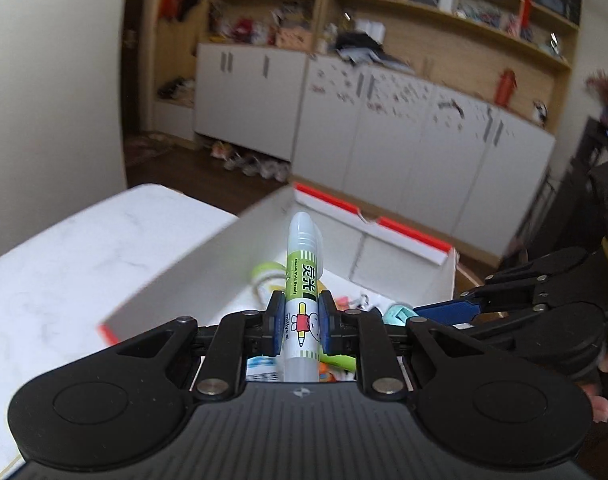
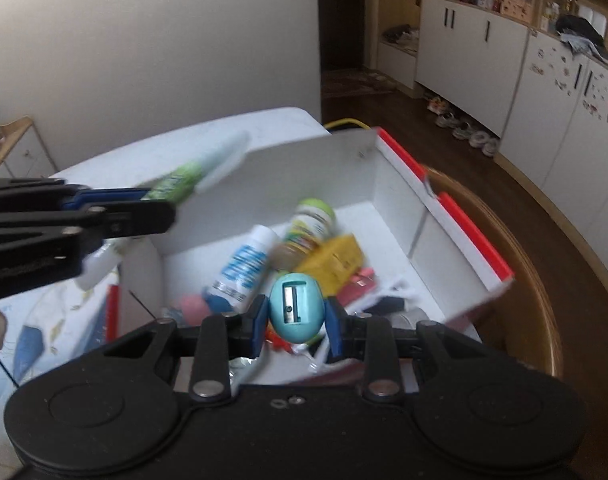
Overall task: Organize rigid objects
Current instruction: 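Lift and carry the glue pen and teal sharpener over the red box, then lower the glue pen and sharpener into the box and open both grippers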
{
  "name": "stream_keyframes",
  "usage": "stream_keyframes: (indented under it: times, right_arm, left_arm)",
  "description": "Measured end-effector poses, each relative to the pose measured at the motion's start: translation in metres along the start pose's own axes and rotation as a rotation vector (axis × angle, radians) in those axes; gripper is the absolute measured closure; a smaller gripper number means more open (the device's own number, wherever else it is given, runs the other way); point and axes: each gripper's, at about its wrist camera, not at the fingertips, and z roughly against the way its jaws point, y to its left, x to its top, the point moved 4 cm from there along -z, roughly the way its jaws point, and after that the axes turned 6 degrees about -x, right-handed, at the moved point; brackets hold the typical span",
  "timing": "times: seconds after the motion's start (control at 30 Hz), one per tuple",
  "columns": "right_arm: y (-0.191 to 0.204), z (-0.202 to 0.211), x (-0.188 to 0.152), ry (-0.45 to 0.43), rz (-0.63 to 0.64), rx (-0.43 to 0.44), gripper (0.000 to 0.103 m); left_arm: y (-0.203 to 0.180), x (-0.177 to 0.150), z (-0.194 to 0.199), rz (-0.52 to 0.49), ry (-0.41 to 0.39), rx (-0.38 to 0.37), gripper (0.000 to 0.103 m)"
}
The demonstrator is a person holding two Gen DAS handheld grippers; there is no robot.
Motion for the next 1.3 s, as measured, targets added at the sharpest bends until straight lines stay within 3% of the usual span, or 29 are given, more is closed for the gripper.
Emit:
stream_keyframes:
  times: [0.3,0.77,1.0,1.2,1.27,1.3]
  right_arm:
    - [-0.002,-0.012,-0.002,0.018,0.025,0.015,0.074]
    - [0.006,-0.027,-0.005,0.036,0.074,0.010,0.073]
    - [0.006,-0.031,-0.004,0.046,0.079,0.001,0.072]
    - [0.007,-0.030,-0.004,0.046,0.078,0.016,0.065]
    - [0.008,-0.026,-0.005,0.037,0.073,0.032,0.046]
    - [0.008,-0.024,-0.005,0.027,0.072,0.032,0.043]
  left_arm:
    - [-0.003,-0.007,-0.053,-0.007,0.138,-0.006,0.086]
    - [0.017,-0.025,-0.080,0.011,0.267,0.023,0.086]
    - [0.021,-0.026,-0.086,0.022,0.290,0.029,0.086]
    - [0.023,-0.025,-0.085,0.040,0.290,0.025,0.086]
    - [0.024,-0.024,-0.082,0.045,0.277,0.025,0.086]
    - [0.024,-0.023,-0.080,0.046,0.269,0.023,0.086]
